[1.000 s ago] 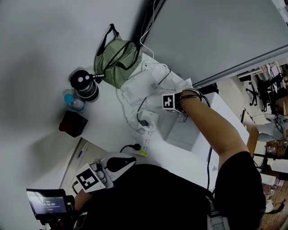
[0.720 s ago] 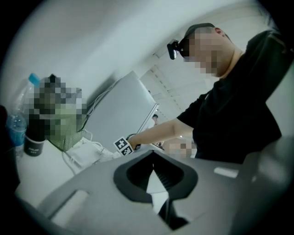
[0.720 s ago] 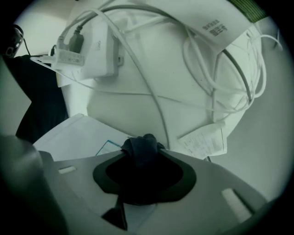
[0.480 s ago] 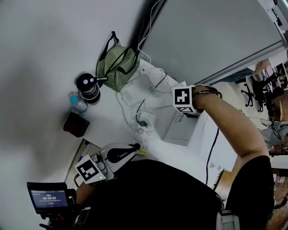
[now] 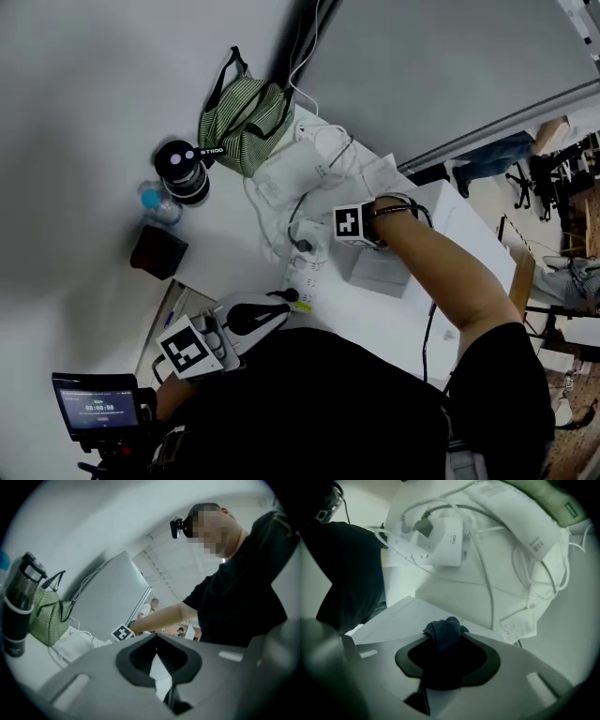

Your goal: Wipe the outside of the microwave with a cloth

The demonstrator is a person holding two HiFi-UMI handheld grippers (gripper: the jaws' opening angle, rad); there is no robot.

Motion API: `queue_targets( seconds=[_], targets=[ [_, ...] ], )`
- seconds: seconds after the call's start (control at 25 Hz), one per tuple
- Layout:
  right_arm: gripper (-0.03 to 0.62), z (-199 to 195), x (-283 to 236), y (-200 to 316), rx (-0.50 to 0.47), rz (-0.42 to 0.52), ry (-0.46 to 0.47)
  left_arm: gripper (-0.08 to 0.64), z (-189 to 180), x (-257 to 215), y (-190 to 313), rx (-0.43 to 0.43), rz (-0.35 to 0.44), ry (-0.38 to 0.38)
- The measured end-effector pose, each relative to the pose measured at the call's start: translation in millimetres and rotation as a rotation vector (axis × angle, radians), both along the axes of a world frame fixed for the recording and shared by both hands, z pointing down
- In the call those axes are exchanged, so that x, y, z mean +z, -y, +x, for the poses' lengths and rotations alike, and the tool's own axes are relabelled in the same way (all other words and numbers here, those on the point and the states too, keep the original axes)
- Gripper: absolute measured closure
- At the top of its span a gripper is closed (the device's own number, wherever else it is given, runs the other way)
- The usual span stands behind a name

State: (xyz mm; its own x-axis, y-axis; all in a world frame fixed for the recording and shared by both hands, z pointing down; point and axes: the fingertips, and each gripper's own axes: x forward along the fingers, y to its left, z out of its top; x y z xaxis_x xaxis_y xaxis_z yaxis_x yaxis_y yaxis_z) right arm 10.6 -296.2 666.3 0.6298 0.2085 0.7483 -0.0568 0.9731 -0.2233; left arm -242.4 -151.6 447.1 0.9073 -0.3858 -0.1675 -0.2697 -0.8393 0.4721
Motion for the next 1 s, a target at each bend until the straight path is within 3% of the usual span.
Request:
queue_targets(
  seconds=[0.16, 0.32, 0.48, 0.6, 0.68, 0.84, 1.0],
  targets=[
    [0.456, -1, 48, -8, 0.005, -0.028, -0.012, 0.557, -17, 21, -12, -0.061, -0.058, 0.025],
    [0.453, -7, 48, -16, 0.002, -0.062, 0.036, 0.557, -18, 24, -21, -0.084, -0.057, 0.019],
    [0.451, -32, -42, -18, 0.044, -0.108, 0.128, 0.557, -18, 0, -1, -0.017, 0.001, -0.022],
    [0.451, -33, -116, -32, -0.007, -0.087, 0.117, 0.557, -10, -23, 4, 0.035, 0.079, -0.038],
    [0.451, -24, -130, -38, -0.033, -0.054, 0.099, 0.557, -1, -35, 4, 0.060, 0.115, -0.038],
    [0.451, -26, -94, -60, -0.012, -0.061, 0.092, 0.557, 7, -42, 1, 0.084, 0.111, -0.034],
    [0.456, -33, -17, -63, -0.086, -0.065, 0.075, 0.557, -1, -22, -6, 0.071, 0.039, -0.012]
  ],
)
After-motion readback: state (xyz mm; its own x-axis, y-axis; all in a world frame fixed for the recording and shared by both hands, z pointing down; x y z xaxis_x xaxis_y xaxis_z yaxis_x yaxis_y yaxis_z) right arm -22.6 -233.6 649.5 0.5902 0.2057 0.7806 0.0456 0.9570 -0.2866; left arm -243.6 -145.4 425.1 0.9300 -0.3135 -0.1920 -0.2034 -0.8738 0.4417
